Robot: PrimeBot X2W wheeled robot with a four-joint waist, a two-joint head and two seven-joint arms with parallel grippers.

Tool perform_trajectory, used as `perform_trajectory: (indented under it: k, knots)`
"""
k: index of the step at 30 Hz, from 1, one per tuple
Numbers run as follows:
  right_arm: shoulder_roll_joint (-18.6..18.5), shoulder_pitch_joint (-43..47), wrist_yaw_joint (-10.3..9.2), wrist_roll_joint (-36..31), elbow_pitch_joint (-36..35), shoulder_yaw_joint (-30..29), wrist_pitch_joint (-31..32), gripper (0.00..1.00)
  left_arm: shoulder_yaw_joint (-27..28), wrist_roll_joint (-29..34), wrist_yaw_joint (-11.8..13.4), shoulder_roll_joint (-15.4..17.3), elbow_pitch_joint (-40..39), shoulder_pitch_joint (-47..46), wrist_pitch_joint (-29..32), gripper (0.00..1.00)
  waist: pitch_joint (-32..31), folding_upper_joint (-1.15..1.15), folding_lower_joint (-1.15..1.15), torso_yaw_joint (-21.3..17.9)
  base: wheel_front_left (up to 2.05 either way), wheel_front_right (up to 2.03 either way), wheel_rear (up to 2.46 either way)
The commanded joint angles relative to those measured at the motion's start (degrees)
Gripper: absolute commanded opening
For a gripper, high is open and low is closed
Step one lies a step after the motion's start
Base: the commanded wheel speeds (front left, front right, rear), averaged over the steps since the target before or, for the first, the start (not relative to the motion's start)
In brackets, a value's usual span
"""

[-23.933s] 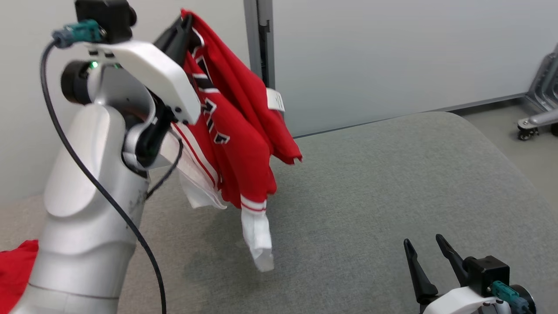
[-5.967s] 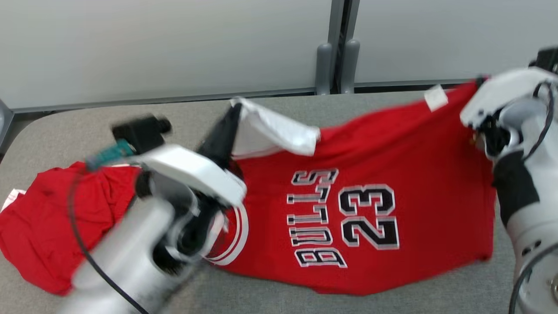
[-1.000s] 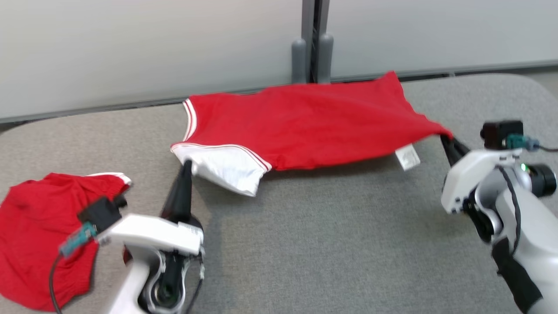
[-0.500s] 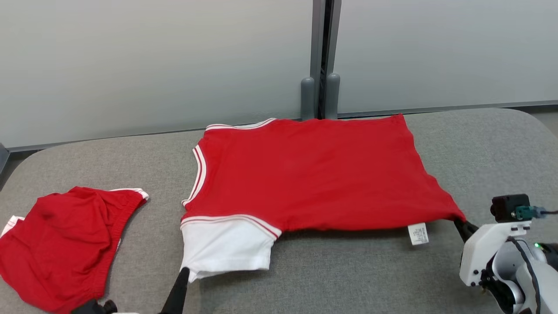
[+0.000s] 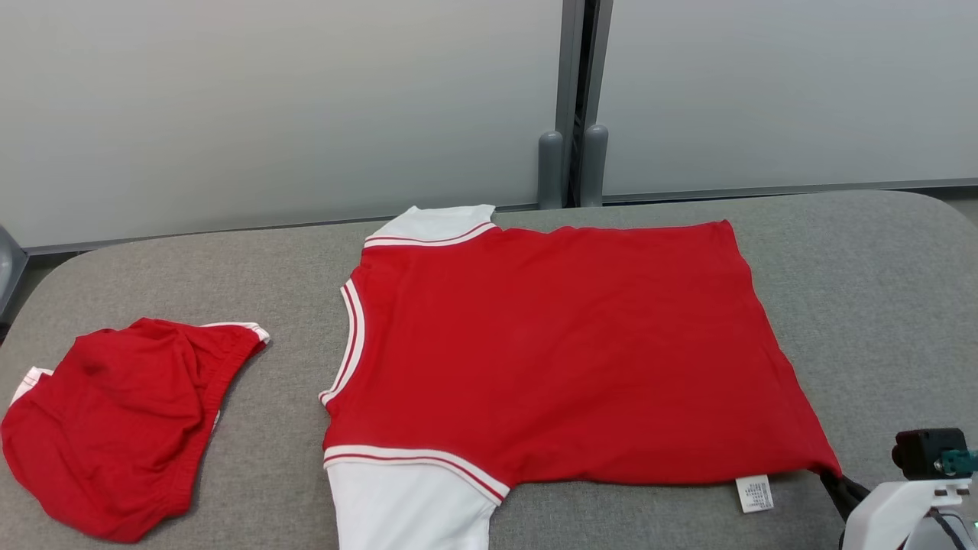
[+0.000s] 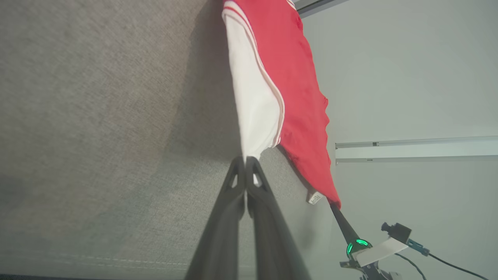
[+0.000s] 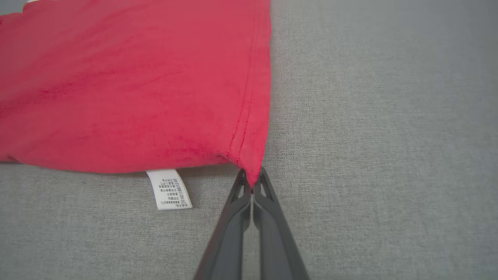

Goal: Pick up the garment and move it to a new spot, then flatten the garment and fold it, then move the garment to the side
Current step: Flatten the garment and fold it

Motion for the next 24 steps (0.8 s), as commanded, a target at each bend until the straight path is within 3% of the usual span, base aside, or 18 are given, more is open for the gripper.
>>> perform_trajectory:
  k: [1,6,11,17,24]
  knots:
    - [0.42,1.77,0.01,-0.83,-1.88,-1.45,0.87,0.0,-0.26,-0.11,0.35,1.03,-0.7,1.17,0.91,0.0,0.21,0.0,0.0,0.08,0.0,0.0,0.0]
    - [2.97,9.55,0.0,-4.64,-11.71,-7.75,6.02,0.0,-1.75,-0.4,2.14,4.91,-5.03,6.43,3.83,0.0,0.61,0.0,0.0,-0.09,0.0,0.0,0.0]
    - [5.7,13.16,0.01,-5.76,-18.0,-11.49,8.02,0.0,0.88,-1.72,0.45,3.85,-8.02,6.8,1.97,0.0,1.04,0.0,0.0,0.32,0.0,0.0,0.0]
    - [7.09,9.77,0.02,-8.29,-20.37,-12.01,6.79,0.0,-1.02,1.73,1.01,-0.03,-3.57,-6.35,2.07,0.0,1.6,0.0,0.0,0.24,0.0,0.0,0.0]
    - [6.66,1.29,0.01,-7.9,-14.73,-9.65,5.96,0.0,-3.6,9.04,1.14,-3.62,7.49,-23.68,0.48,0.0,2.56,0.0,0.0,-0.21,0.0,0.0,0.0]
